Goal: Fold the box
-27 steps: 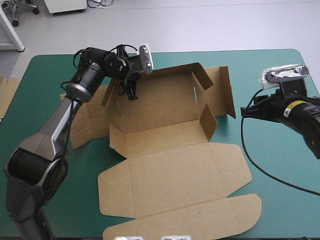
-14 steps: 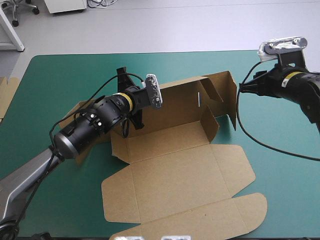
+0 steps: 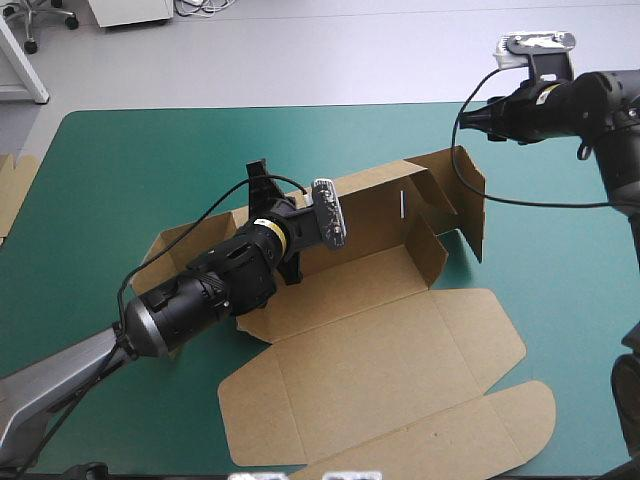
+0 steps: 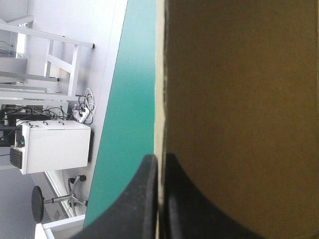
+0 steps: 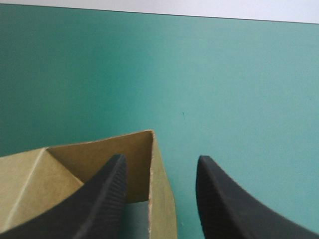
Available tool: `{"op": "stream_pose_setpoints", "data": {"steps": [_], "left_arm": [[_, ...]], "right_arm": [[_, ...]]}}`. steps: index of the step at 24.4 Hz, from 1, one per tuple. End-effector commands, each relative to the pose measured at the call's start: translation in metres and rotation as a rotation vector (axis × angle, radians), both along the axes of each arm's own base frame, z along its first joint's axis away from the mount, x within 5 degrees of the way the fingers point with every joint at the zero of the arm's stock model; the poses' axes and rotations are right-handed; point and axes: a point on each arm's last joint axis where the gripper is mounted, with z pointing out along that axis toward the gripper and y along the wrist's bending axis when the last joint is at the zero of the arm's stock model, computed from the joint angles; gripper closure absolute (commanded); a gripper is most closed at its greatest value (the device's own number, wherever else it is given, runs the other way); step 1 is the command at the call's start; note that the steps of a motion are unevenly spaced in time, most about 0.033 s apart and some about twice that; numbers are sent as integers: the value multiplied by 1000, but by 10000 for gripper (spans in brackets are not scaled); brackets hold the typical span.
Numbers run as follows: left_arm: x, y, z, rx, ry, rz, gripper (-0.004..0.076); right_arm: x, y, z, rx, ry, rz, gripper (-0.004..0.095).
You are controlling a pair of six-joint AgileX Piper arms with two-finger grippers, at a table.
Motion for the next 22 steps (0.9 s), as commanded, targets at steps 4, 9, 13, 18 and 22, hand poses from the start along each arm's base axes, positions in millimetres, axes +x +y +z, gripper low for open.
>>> {"op": "stream_pose_setpoints", "data": {"steps": [4, 9, 13, 18, 22], "left_arm": [[-3, 6, 2, -20, -169, -41, 734], [-4, 5, -2, -40, -221, -19, 734], [-9, 1, -1, -33, -244, -21, 734], [-7, -2, 2, 10, -329, -44, 734], [-6, -4, -5, 59, -374, -79, 734]], "right_arm": [[32, -37, 1, 152, -56, 33, 494], [77, -36, -15, 169, -51, 60, 494], [93, -32, -25, 206, -20, 90, 494], [103, -21, -42, 194, 31, 131, 517], [103, -16, -45, 186, 52, 154, 560]]}}
